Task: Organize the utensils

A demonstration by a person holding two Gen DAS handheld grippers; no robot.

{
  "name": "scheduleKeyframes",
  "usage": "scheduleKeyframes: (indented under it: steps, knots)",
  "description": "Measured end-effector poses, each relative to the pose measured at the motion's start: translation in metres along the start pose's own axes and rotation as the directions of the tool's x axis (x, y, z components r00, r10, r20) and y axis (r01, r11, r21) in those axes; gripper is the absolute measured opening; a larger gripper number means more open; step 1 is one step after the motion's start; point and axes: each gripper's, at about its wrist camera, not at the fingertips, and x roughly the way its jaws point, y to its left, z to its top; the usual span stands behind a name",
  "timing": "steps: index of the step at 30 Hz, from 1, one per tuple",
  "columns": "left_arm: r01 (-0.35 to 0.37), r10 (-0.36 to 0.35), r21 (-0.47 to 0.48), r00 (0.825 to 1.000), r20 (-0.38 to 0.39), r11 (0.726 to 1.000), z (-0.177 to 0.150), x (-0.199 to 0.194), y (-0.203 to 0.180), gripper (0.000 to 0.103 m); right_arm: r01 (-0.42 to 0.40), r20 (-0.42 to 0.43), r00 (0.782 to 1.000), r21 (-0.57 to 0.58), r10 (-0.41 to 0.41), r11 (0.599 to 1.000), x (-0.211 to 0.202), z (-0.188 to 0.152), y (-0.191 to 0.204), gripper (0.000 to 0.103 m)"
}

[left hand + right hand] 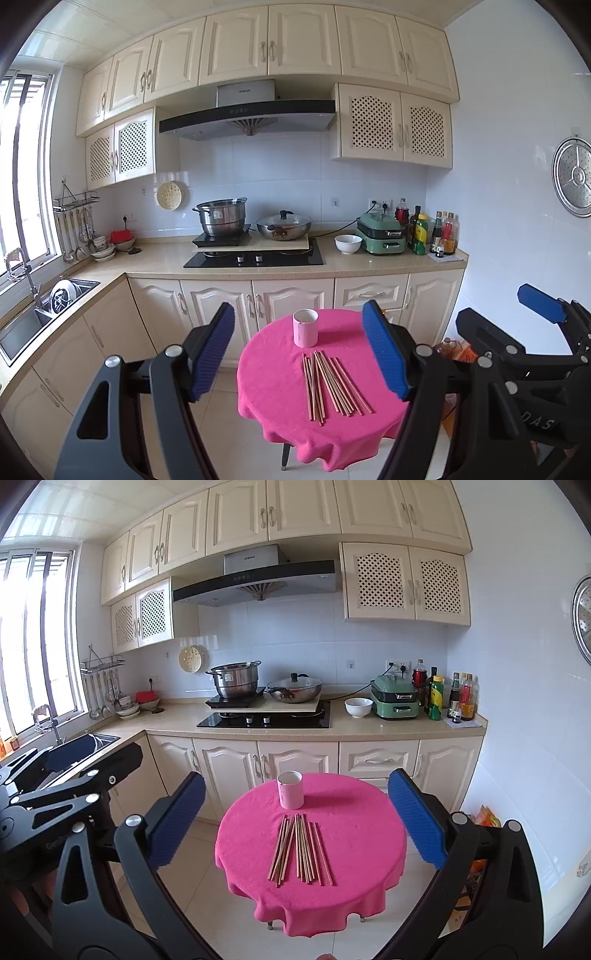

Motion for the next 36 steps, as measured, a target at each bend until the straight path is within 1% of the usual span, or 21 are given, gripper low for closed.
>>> scheduleKeyframes:
  steps: [7, 12, 17, 18, 19, 20, 21, 23, 24, 25, 26, 27, 28, 29, 30, 31, 32, 33, 34, 35, 36]
  knots:
    - [0.016, -0.015, 0.008, 0.999, -0.051, 1.0, -0.007, 0.04, 0.001, 0.071, -0.008, -0.065, 0.998, 0.004, 0.008, 1.0, 0.039, -0.005, -0.004, 0.097]
    - [0.04, -0.04, -0.003, 0.99, -0.132, 0.999, -0.019, 0.101, -0.001, 0.071, -0.006, -0.137, 0.991, -0.003, 0.006, 1.0, 0.095, -0.013, -0.017, 0.097]
    - [0.07, -0.079, -0.044, 0.958, -0.274, 0.997, -0.04, 0.191, -0.004, 0.071, -0.048, -0.235, 0.971, -0.022, 0.041, 0.999, 0.18, -0.025, -0.041, 0.097]
    - [0.068, -0.083, -0.057, 0.944, -0.321, 0.996, -0.047, 0.221, -0.005, 0.071, -0.057, -0.256, 0.966, -0.031, 0.048, 0.998, 0.199, -0.027, -0.047, 0.097]
    - [0.067, -0.086, -0.066, 0.933, -0.349, 0.996, -0.052, 0.237, -0.006, 0.071, -0.06, -0.28, 0.959, -0.044, 0.045, 0.997, 0.219, -0.031, -0.053, 0.097]
    - [0.066, -0.091, -0.078, 0.918, -0.387, 0.995, -0.059, 0.257, -0.006, 0.071, -0.064, -0.304, 0.952, -0.053, 0.045, 0.997, 0.235, -0.033, -0.059, 0.097]
    - [0.062, -0.093, -0.083, 0.889, -0.449, 0.995, -0.069, 0.285, -0.008, 0.071, -0.075, -0.347, 0.937, -0.058, 0.051, 0.995, 0.26, -0.038, -0.068, 0.097]
    - [0.049, -0.077, -0.068, 0.847, -0.525, 0.996, -0.084, 0.324, -0.01, 0.071, -0.085, -0.409, 0.911, -0.055, 0.055, 0.995, 0.298, -0.047, -0.082, 0.097]
    - [0.038, -0.066, -0.061, 0.817, -0.574, 0.997, -0.098, 0.349, -0.01, 0.071, -0.097, -0.454, 0.889, -0.053, 0.063, 0.994, 0.322, -0.054, -0.091, 0.097]
    - [0.03, -0.062, -0.063, 0.788, -0.613, 0.998, -0.108, 0.365, -0.013, 0.071, -0.106, -0.476, 0.877, -0.048, 0.07, 0.993, 0.336, -0.061, -0.096, 0.097]
    - [0.021, -0.066, -0.077, 0.751, -0.657, 0.997, -0.123, 0.388, -0.012, 0.071, -0.112, -0.508, 0.858, -0.04, 0.076, 0.993, 0.353, -0.07, -0.101, 0.097]
    - [0.02, -0.076, -0.089, 0.73, -0.679, 0.996, -0.131, 0.4, -0.012, 0.071, -0.125, -0.552, 0.829, -0.038, 0.084, 0.991, 0.374, -0.08, -0.107, 0.096]
    - [0.011, -0.08, -0.101, 0.695, -0.714, 0.995, -0.145, 0.418, -0.011, 0.071, -0.134, -0.578, 0.811, -0.034, 0.09, 0.99, 0.388, -0.089, -0.11, 0.092]
    - [-0.001, -0.075, -0.102, 0.669, -0.74, 0.995, -0.154, 0.43, -0.01, 0.07, -0.141, -0.608, 0.788, -0.024, 0.097, 0.99, 0.401, -0.098, -0.114, 0.09]
    - [-0.013, -0.075, -0.107, 0.629, -0.774, 0.994, -0.169, 0.448, -0.007, 0.07, -0.149, -0.64, 0.762, -0.016, 0.104, 0.989, 0.414, -0.107, -0.116, 0.085]
    - [-0.015, -0.078, -0.111, 0.616, -0.784, 0.994, -0.178, 0.453, -0.006, 0.07, -0.163, -0.669, 0.734, -0.009, 0.115, 0.987, 0.428, -0.117, -0.117, 0.083]
    - [-0.019, -0.079, -0.112, 0.595, -0.8, 0.993, -0.186, 0.462, -0.006, 0.07, -0.172, -0.695, 0.709, -0.001, 0.123, 0.985, 0.441, -0.127, -0.117, 0.078]
    - [-0.029, -0.082, -0.118, 0.562, -0.823, 0.993, -0.199, 0.476, -0.003, 0.07, -0.177, -0.715, 0.688, 0.004, 0.127, 0.984, 0.451, -0.133, -0.119, 0.07]
    - [-0.033, -0.085, -0.124, 0.548, -0.832, 0.992, -0.206, 0.485, -0.003, 0.07, -0.189, -0.742, 0.656, 0.016, 0.138, 0.982, 0.461, -0.144, -0.118, 0.061]
    - [-0.036, -0.086, -0.124, 0.537, -0.839, 0.992, -0.211, 0.492, -0.003, 0.07, -0.194, -0.762, 0.63, 0.032, 0.15, 0.98, 0.469, -0.152, -0.118, 0.058]
    - [-0.042, -0.07, -0.106, 0.514, -0.855, 0.993, -0.221, 0.502, -0.001, 0.07, -0.194, -0.779, 0.607, 0.049, 0.159, 0.98, 0.477, -0.16, -0.118, 0.053]
